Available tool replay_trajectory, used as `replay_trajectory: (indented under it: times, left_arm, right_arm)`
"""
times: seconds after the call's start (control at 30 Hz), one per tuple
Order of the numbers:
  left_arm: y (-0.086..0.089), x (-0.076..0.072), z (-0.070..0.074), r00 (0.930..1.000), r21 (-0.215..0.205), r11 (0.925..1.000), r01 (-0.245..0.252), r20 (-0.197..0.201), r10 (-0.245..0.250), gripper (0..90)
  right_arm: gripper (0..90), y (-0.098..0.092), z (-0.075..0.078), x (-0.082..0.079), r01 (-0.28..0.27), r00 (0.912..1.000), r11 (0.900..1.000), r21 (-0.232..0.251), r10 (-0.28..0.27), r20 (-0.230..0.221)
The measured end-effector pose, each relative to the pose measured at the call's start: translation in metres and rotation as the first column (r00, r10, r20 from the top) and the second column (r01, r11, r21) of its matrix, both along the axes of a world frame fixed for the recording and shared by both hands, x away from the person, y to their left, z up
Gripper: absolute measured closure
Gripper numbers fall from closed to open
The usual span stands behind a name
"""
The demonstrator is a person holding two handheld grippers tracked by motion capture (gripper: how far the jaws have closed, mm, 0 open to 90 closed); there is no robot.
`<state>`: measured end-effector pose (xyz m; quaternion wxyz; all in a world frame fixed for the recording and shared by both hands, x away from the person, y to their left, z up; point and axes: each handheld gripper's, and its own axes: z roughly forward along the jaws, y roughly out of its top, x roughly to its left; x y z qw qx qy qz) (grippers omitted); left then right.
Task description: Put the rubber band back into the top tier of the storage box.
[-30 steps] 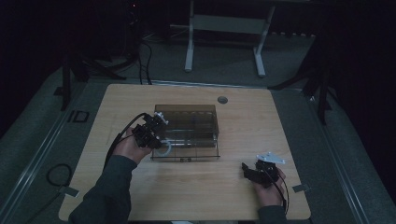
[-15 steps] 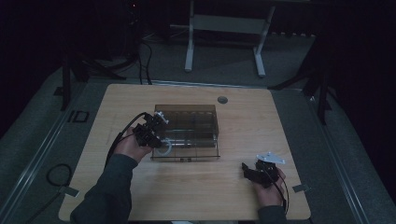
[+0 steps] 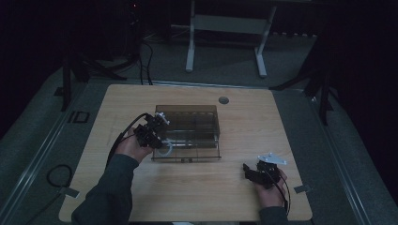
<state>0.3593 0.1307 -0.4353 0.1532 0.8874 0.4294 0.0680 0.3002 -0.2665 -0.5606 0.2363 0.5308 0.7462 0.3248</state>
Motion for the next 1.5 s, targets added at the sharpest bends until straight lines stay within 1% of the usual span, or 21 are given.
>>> replay_trajectory:
  times: [0.3,0.47,0.73,1.07,1.2,1.37,1.47,1.5]
  left_arm:
    - [-0.001,0.0,-0.002,1.0,-0.003,1.0,0.005,-0.003,-0.005,80.0]
    - [0.0,0.0,-0.002,1.0,0.002,1.0,0.005,0.0,-0.005,80.9]
    - [0.0,-0.001,-0.001,1.0,-0.005,1.0,0.004,0.002,-0.004,80.5]
    - [0.004,-0.001,0.003,0.9999,-0.013,0.9999,-0.002,0.013,0.002,76.7]
    - [0.007,-0.003,0.005,0.9996,-0.021,0.9997,-0.013,0.024,0.013,74.5]
    - [0.01,-0.006,0.009,0.999,-0.025,0.9995,-0.02,0.039,0.021,69.8]
    - [0.012,-0.007,0.011,0.9985,-0.021,0.9994,-0.026,0.047,0.027,64.9]
    - [0.014,-0.009,0.012,0.9978,-0.018,0.9993,-0.031,0.057,0.032,64.0]
  right_arm:
    - [27.1,0.0,0.0,0.0,0.0,1.0,1.0,0.0,0.0,0.0]
    - [27.1,0.0,0.0,0.0,0.0,1.0,1.0,0.0,0.0,-0.001]
    - [27.1,0.0,0.0,0.0,-0.001,1.0,1.0,0.0,0.001,-0.001]
    - [27.1,0.0,0.0,0.0,-0.001,1.0,1.0,0.0,0.001,0.0]
    - [27.1,0.0,0.0,0.0,-0.001,1.0,1.0,0.0,0.001,-0.001]
    - [27.1,0.0,0.0,0.0,-0.001,1.0,1.0,0.0,0.001,-0.001]
    - [27.1,0.0,0.0,0.0,-0.001,1.0,1.0,0.0,0.001,0.0]
    - [27.1,0.0,0.0,0.0,-0.001,1.0,1.0,0.0,0.001,-0.001]
